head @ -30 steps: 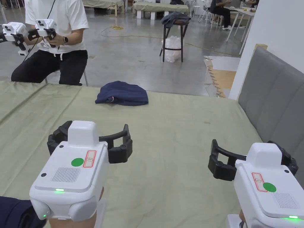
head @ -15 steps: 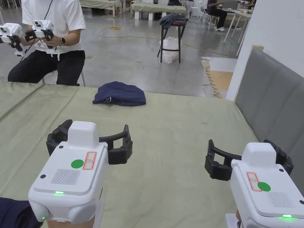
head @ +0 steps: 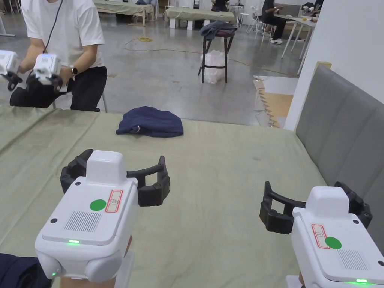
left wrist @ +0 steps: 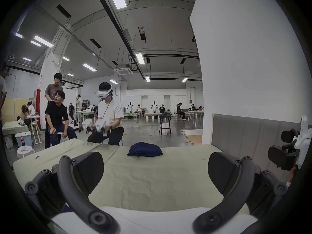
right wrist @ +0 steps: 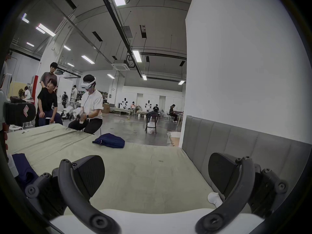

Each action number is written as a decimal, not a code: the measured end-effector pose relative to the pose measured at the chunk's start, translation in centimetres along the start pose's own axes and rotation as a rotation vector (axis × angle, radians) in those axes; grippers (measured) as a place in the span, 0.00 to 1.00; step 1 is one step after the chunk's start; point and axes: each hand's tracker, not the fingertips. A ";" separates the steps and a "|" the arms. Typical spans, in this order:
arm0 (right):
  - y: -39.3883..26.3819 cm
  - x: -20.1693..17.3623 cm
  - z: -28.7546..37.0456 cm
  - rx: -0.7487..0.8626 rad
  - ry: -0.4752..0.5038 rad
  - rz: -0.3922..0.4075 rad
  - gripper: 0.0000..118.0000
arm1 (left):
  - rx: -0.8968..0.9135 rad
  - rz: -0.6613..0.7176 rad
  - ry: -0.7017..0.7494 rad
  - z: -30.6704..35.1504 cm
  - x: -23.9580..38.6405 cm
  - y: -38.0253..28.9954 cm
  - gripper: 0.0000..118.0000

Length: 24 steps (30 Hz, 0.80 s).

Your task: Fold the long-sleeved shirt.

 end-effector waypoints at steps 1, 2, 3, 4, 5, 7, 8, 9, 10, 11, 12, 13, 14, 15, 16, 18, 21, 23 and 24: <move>-0.1 0.1 0.0 -0.001 -0.002 0.001 1.00 | 0.008 -0.004 0.018 0.1 0.2 0.0 0.94; -0.1 0.1 0.0 -0.002 -0.003 0.004 1.00 | 0.002 -0.005 0.021 0.1 0.3 0.1 0.94; -0.1 0.1 0.0 -0.001 -0.003 0.007 1.00 | -0.004 0.006 0.006 0.1 0.1 0.1 0.94; -0.1 0.1 0.0 -0.001 -0.003 0.008 1.00 | -0.005 0.021 -0.019 0.2 0.1 0.2 0.94; -0.2 0.1 0.0 -0.003 -0.003 0.009 1.00 | -0.011 0.025 -0.017 0.3 0.1 0.4 0.94; -0.2 0.2 0.0 -0.004 -0.002 0.008 1.00 | -0.006 0.037 0.049 0.3 0.5 0.6 0.94; -0.2 0.1 0.0 -0.005 -0.005 0.007 1.00 | -0.027 0.030 0.094 0.2 0.8 0.7 0.94; -0.2 0.2 0.0 -0.005 -0.005 0.007 1.00 | -0.030 0.026 0.117 0.1 0.9 0.8 0.94; -0.2 0.2 0.1 -0.005 -0.004 0.007 1.00 | -0.042 0.026 0.117 0.0 1.1 1.0 0.94; -0.3 0.2 0.1 -0.007 -0.005 0.008 1.00 | -0.053 0.028 0.135 -0.1 1.0 1.1 0.94; -0.3 0.2 0.1 -0.006 -0.004 0.009 1.00 | -0.053 0.029 0.162 -0.3 1.1 1.2 0.94; -0.3 0.2 0.1 -0.005 -0.002 0.012 1.00 | -0.064 0.024 0.160 -0.4 0.9 1.4 0.94; -0.3 0.3 0.1 -0.005 -0.004 0.014 1.00 | -0.058 0.031 0.150 -0.3 0.6 1.4 0.94; -0.3 0.3 0.1 -0.004 -0.004 0.016 1.00 | -0.067 0.047 0.109 -0.2 0.3 1.6 0.94; -0.3 0.3 0.1 -0.004 -0.003 0.017 1.00 | -0.074 0.074 0.070 -0.2 0.1 1.8 0.94; -0.3 0.4 0.0 -0.002 -0.005 0.016 1.00 | -0.088 0.086 0.056 0.0 -0.3 2.1 0.94; -0.2 0.5 0.0 -0.004 -0.009 0.012 1.00 | -0.088 -0.005 0.131 0.0 0.4 1.9 0.94; -0.2 0.5 0.0 -0.003 -0.008 0.009 1.00 | -0.094 0.027 0.087 -0.1 0.0 1.8 0.94; -0.2 0.4 0.0 -0.004 -0.009 0.009 1.00 | -0.117 0.052 0.047 -0.2 -0.3 1.8 0.94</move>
